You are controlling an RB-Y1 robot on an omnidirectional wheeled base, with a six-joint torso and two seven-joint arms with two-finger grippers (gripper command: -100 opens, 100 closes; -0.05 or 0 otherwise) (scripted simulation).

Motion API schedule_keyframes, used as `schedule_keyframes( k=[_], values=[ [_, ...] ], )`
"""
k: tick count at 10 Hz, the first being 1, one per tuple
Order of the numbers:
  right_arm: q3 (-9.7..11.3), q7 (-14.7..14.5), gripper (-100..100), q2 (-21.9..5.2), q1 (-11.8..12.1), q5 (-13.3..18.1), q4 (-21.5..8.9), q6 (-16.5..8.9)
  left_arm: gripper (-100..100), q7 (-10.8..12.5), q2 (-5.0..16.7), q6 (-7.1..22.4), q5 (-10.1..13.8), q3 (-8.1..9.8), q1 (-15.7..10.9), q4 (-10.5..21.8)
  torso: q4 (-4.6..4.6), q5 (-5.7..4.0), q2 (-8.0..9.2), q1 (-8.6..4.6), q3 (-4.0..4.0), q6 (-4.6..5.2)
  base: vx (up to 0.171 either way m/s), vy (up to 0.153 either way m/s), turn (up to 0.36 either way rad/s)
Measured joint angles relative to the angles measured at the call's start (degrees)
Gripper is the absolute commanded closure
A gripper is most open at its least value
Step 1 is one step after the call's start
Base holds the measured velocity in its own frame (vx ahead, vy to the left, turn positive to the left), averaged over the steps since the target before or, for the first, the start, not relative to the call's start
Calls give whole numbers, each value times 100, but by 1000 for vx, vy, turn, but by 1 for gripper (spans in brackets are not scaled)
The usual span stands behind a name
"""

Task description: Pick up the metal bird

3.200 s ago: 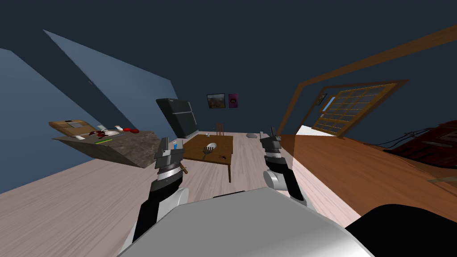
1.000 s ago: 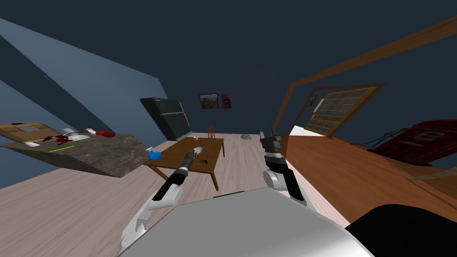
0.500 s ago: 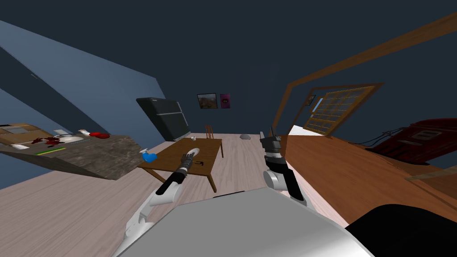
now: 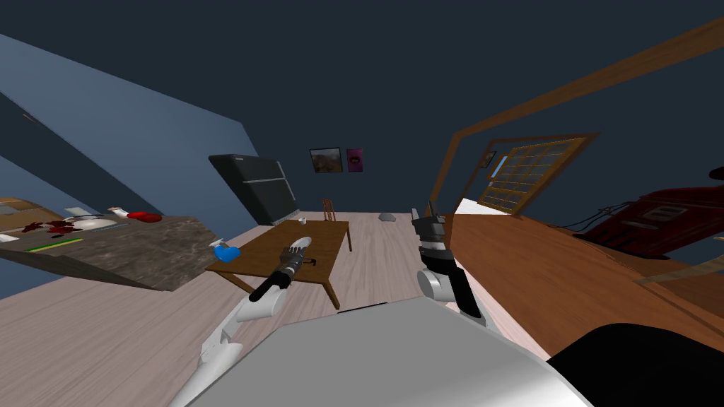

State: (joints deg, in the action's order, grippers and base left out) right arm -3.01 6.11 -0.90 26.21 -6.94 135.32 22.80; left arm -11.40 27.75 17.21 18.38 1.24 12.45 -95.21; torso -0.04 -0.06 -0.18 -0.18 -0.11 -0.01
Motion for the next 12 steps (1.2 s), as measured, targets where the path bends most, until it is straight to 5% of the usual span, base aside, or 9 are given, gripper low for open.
schedule_keyframes(
  k=[12],
  values=[
    [0,0,0,0,0,0,0,0,-100,-417,397,1798,838,-190,-764,1709,-1,3,-3,15,-2,-1,57,-32,-26]
  ],
)
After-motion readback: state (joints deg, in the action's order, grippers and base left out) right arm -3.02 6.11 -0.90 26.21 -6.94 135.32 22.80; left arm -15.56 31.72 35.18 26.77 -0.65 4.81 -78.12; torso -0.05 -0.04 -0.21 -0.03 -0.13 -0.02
